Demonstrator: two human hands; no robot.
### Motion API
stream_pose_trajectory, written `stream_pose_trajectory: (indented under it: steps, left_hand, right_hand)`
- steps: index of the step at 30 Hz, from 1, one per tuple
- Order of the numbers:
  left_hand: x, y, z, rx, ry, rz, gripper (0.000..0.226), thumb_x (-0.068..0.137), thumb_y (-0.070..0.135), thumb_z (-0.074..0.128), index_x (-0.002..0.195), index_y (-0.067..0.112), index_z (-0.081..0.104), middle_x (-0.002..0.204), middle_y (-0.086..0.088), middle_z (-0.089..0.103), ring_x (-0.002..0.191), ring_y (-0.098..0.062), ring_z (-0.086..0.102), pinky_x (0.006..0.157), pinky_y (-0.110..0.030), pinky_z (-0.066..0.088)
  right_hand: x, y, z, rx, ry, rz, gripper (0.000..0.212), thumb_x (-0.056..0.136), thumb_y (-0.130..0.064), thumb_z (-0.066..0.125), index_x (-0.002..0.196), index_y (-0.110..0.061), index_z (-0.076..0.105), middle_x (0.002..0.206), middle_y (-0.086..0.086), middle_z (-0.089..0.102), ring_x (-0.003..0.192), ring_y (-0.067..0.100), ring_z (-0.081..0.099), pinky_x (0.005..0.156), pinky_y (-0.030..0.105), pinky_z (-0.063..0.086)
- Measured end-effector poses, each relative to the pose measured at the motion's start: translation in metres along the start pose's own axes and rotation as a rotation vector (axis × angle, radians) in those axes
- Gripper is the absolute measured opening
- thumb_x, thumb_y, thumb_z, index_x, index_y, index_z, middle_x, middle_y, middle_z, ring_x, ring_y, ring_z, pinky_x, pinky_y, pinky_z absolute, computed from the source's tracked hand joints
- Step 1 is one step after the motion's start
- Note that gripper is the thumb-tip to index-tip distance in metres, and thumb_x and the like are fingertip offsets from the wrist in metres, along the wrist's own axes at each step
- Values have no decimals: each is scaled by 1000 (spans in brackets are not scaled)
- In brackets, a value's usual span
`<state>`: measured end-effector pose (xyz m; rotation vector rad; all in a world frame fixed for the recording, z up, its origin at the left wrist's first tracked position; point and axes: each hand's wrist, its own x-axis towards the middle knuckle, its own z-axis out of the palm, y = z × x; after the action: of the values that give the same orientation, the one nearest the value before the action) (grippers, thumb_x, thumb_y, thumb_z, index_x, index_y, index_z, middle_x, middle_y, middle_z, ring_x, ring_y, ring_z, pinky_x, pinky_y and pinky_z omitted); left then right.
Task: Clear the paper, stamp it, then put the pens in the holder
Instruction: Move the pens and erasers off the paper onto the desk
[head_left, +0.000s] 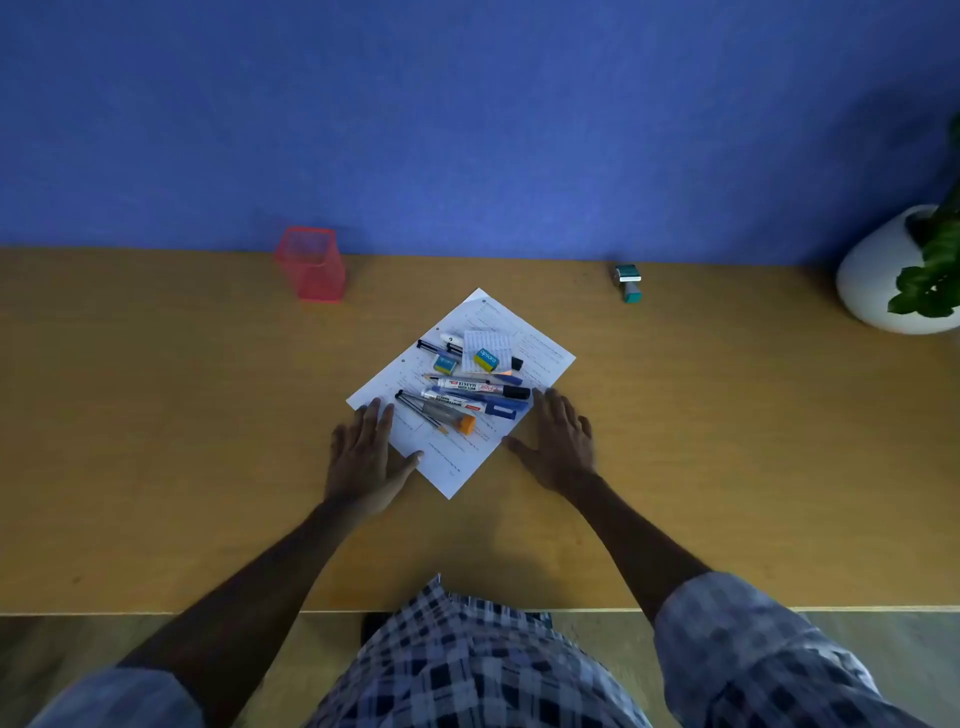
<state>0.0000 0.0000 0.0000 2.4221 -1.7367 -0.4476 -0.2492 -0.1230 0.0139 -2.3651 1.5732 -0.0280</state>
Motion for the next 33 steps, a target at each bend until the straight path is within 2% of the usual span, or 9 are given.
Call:
stream_pose_trajectory:
  steps: [2,5,8,11,14,17,26,30,33]
  left_hand:
    - [0,1,-1,6,10,-11,96,80,77,22,155,18,13,165,-5,10,152,-26,9,121,-52,11]
    - [3,5,-1,-4,67,7,87,87,70,39,154,17,19,163,-7,18,150,-28,16,120,-52,13]
    - [10,14,-6,-34,130,76,74,91,52,56,151,16,30,160,-9,28,147,-30,24,118,-54,19]
    - [21,25,-10,-63,125,219,62,92,32,62,148,16,39,157,-9,33,146,-28,28,117,-53,26]
    - [30,36,-11,-90,109,312,54,86,18,69,137,13,53,149,-10,43,138,-30,38,111,-48,37]
    - [37,42,-13,-103,115,307,44,81,10,72,124,11,64,139,-10,52,129,-32,48,108,-45,41]
    - [47,34,-15,22,137,368,37,86,16,70,123,13,67,123,-11,60,120,-30,55,99,-44,44]
    - [47,26,-18,22,123,358,39,90,22,66,128,14,64,119,-8,62,112,-29,58,94,-43,47]
    - [47,17,-22,20,128,339,40,89,19,68,128,12,64,114,-10,63,105,-31,60,89,-43,48]
  right_hand:
    - [0,0,0,12,-4,14,89,87,-64,53,153,-16,16,161,6,19,147,25,19,115,49,27]
    - [1,2,4,12,-13,24,88,87,-64,54,152,-18,17,161,6,18,148,25,17,115,49,25]
    - [1,3,6,16,-1,8,86,87,-63,54,151,-18,20,161,6,18,148,25,16,116,49,24]
    - [0,4,7,20,-2,5,85,87,-63,53,152,-19,21,161,6,18,149,25,15,116,49,23]
    - [0,4,8,37,2,-1,85,87,-62,54,152,-20,20,161,6,17,149,25,14,117,49,22]
    - [0,5,8,40,4,4,85,87,-62,54,153,-21,19,162,5,16,149,24,13,117,50,21]
    - [0,8,11,52,31,-1,84,86,-62,56,152,-21,23,161,5,18,149,24,15,117,49,20]
    - [1,8,12,43,37,-6,84,86,-63,56,151,-21,23,161,4,19,148,24,17,116,49,22]
    - [1,8,13,39,34,-5,84,86,-63,55,151,-21,22,161,4,18,149,23,16,116,49,22]
